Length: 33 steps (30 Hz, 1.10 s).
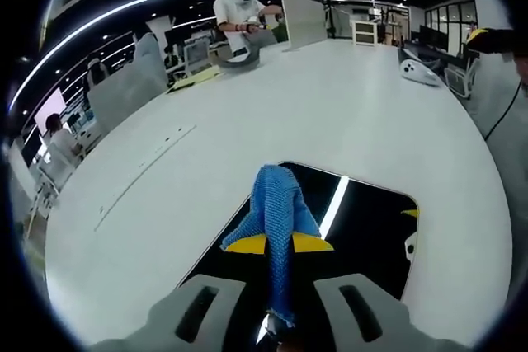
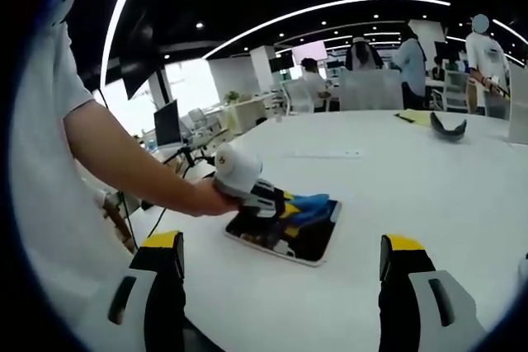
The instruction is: Wipe the mirror surface with the cleaning cloth until all visible marks leave the cleaned area.
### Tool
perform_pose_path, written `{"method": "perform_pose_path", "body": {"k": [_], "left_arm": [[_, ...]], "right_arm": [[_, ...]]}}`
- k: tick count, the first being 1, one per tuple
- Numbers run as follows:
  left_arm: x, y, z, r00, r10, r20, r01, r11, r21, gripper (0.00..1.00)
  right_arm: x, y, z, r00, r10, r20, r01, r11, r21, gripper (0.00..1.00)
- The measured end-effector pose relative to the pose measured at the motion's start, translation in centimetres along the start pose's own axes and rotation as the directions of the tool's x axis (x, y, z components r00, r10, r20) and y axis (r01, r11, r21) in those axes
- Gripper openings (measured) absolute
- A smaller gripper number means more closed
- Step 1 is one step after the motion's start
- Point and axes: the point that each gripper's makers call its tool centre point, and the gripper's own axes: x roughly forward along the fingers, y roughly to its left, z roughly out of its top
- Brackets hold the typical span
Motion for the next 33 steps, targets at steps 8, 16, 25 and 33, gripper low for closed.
{"method": "perform_pose_path", "body": {"k": [8, 16, 25, 33], "left_arm": [[-0.5, 0.4, -0.5, 1.000, 0.002, -0.005, -0.002, 1.000, -0.009, 0.06], [-0.9, 0.7, -1.0, 1.000, 0.003, -0.009, -0.003, 1.000, -0.015, 0.06], [-1.3, 1.1, -1.4, 1.000, 0.010, -0.009, -0.010, 1.000, -0.016, 0.06], [-2.0, 1.5, -2.2, 1.000, 0.019, -0.012, -0.019, 1.000, -0.023, 0.06]], "right_arm": [[0.2, 0.6, -0.1, 1.000, 0.008, 0.001, -0.008, 1.000, 0.002, 0.99], [0.1, 0.5, -0.4, 1.000, 0.004, -0.009, -0.004, 1.000, 0.000, 0.98], [0.1, 0.7, -0.3, 1.000, 0.009, -0.013, -0.009, 1.000, -0.008, 0.98], [0.2, 0.9, -0.2, 1.000, 0.013, -0.015, -0.014, 1.000, -0.017, 0.98]]}}
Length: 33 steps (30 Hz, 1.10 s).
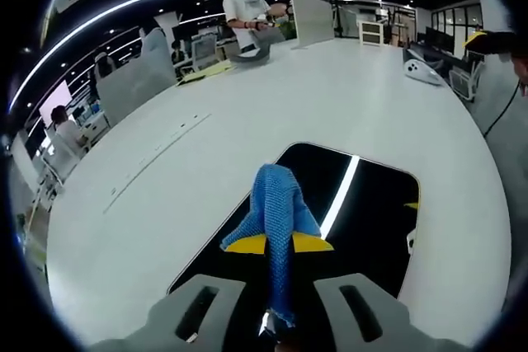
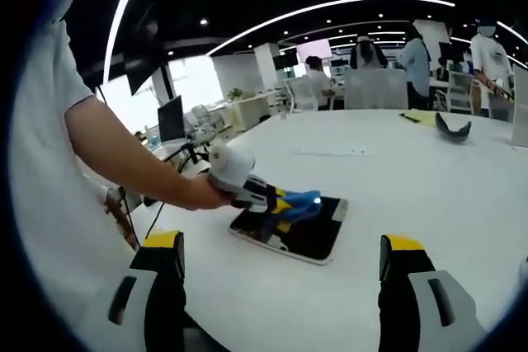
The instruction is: Wipe the mirror surface with the cleaning cloth until all visible marks leave the cleaned area.
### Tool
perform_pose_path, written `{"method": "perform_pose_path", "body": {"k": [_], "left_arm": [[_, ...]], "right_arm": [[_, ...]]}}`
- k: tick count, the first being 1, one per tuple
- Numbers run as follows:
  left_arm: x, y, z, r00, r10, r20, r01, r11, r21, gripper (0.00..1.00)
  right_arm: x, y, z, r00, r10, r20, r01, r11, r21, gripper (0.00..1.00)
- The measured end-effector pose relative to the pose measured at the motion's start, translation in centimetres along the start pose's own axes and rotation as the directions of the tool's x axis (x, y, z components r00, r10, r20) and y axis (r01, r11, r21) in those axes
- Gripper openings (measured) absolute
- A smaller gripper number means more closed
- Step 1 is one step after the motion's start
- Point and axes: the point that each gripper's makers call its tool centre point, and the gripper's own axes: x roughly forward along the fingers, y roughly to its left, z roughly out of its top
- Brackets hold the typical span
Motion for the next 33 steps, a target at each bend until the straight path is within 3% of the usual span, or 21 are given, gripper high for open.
{"method": "perform_pose_path", "body": {"k": [33], "left_arm": [[-2.7, 1.2, -2.6, 0.999, 0.034, -0.005, -0.034, 0.999, -0.011, 0.06]], "right_arm": [[0.5, 1.1, 0.3, 1.000, 0.015, 0.006, -0.015, 1.000, -0.020, 0.98]]}}
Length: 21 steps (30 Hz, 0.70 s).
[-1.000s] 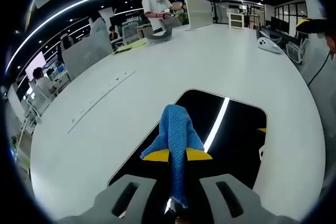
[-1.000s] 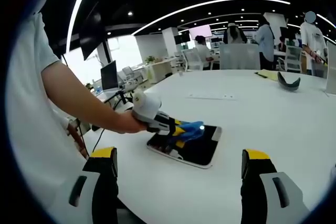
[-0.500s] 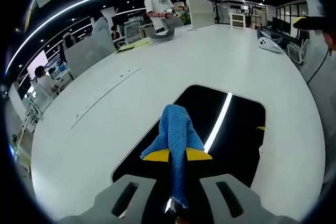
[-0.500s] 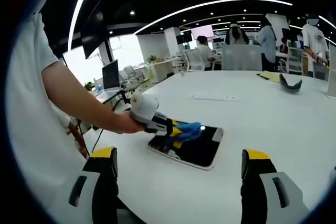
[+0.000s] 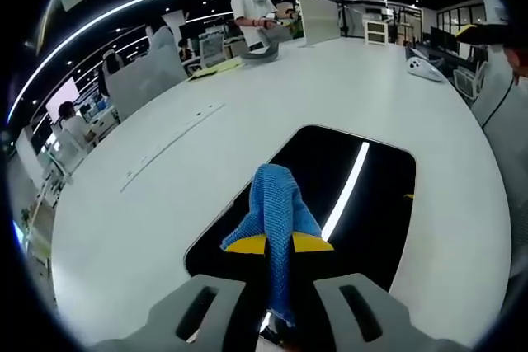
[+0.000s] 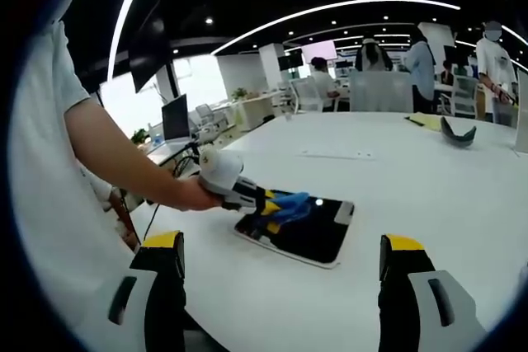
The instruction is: Wipe the mirror surface with the cleaning cloth until all visible marks leave the cleaned area.
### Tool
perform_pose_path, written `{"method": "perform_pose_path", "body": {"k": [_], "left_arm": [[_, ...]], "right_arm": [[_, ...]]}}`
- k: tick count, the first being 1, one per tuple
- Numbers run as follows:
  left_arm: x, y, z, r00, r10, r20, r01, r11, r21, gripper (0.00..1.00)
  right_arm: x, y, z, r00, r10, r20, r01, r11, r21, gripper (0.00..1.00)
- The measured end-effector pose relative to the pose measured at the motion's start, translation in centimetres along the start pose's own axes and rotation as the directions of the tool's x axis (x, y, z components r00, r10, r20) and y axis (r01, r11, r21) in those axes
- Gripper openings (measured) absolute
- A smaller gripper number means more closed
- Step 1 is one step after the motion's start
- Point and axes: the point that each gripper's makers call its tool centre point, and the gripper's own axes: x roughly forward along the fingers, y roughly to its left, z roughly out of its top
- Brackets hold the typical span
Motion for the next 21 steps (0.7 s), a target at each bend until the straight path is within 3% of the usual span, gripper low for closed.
{"method": "perform_pose_path", "body": {"k": [21], "left_arm": [[-2.0, 1.1, -2.0, 0.999, 0.036, 0.001, -0.036, 0.999, -0.023, 0.06]], "right_arm": [[0.5, 0.6, 0.5, 1.000, 0.018, 0.006, -0.018, 1.000, -0.011, 0.98]]}}
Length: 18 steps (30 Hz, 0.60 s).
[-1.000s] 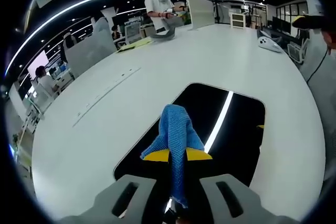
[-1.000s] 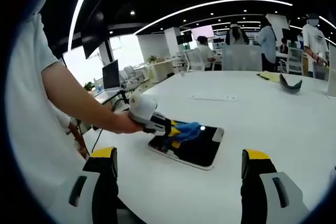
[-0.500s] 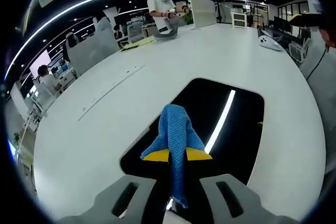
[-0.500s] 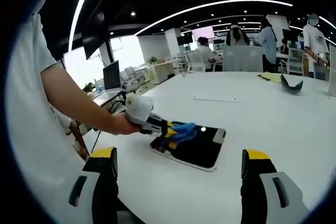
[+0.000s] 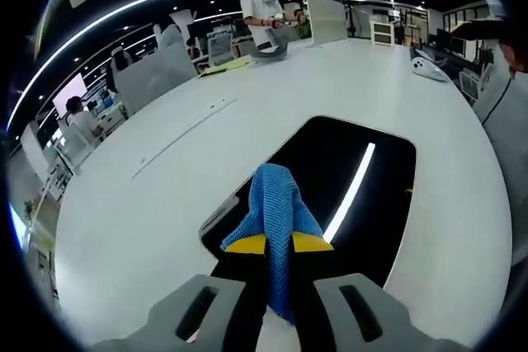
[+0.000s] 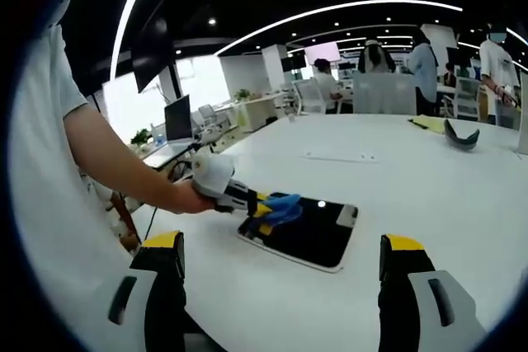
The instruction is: Wipe the mirror surface with the cleaning cloth until all visible marks leave the cleaned area.
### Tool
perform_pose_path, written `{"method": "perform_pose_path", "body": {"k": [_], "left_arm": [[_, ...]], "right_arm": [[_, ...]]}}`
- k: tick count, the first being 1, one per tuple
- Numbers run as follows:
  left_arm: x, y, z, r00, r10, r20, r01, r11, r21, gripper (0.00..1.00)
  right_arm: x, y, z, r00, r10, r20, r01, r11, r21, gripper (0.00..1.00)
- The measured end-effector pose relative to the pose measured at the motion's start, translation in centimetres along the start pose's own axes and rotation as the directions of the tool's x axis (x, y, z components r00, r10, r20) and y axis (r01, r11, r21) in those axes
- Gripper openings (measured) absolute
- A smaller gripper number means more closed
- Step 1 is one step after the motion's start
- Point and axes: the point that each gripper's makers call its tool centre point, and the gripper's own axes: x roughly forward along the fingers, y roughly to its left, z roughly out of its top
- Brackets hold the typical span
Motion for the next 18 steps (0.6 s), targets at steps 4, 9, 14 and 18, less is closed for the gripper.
{"method": "perform_pose_path", "body": {"k": [4, 9, 14, 18], "left_arm": [[-0.5, 0.2, -0.5, 1.000, 0.011, 0.000, -0.011, 1.000, -0.011, 0.06], [-0.8, 0.3, -0.9, 1.000, 0.019, 0.002, -0.019, 1.000, -0.018, 0.06], [-1.2, 0.4, -1.2, 1.000, 0.028, 0.006, -0.028, 0.999, -0.022, 0.06], [-1.3, 0.4, -1.3, 0.999, 0.031, 0.005, -0.031, 0.999, -0.026, 0.06]], "right_arm": [[0.1, 0.2, 0.0, 1.000, 0.005, 0.003, -0.005, 1.000, 0.000, 0.98], [0.0, 0.4, -0.2, 1.000, 0.007, 0.002, -0.007, 1.000, 0.002, 0.98], [-0.2, 0.5, -0.4, 1.000, 0.006, -0.002, -0.005, 1.000, 0.002, 0.98], [-0.2, 0.4, -0.4, 1.000, 0.006, -0.004, -0.006, 1.000, -0.002, 0.98]]}}
